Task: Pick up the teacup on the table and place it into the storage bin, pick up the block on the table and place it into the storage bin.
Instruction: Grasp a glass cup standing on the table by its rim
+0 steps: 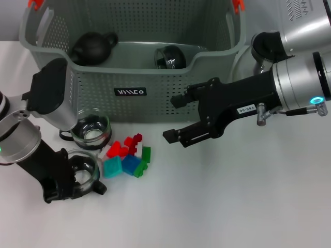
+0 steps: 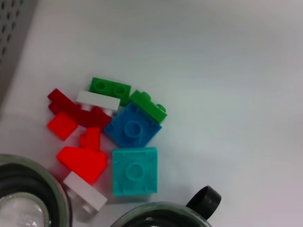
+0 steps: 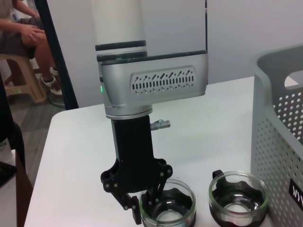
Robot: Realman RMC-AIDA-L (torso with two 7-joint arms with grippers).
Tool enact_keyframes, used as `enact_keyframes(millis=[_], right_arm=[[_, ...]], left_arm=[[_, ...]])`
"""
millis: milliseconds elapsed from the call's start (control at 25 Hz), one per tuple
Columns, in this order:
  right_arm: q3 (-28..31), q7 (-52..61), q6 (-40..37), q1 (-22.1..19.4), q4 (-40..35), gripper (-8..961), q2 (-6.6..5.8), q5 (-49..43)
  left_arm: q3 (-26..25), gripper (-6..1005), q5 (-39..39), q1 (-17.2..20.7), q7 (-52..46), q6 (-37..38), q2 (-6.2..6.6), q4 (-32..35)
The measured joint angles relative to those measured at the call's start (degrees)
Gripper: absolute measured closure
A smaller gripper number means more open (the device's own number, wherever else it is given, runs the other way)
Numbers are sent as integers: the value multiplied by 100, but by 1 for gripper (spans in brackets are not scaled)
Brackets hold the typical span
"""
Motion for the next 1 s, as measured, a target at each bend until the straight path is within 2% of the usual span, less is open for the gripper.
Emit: enact_keyframes(millis=[240, 1000], right_arm=[[0, -20, -5, -2, 0, 72, -6, 13], [0, -58, -6, -4, 0, 73, -9, 22]], left_arm=[[-18, 922, -19, -31, -5, 126, 53, -18], [-91, 911, -3, -80, -129, -29, 23, 42]])
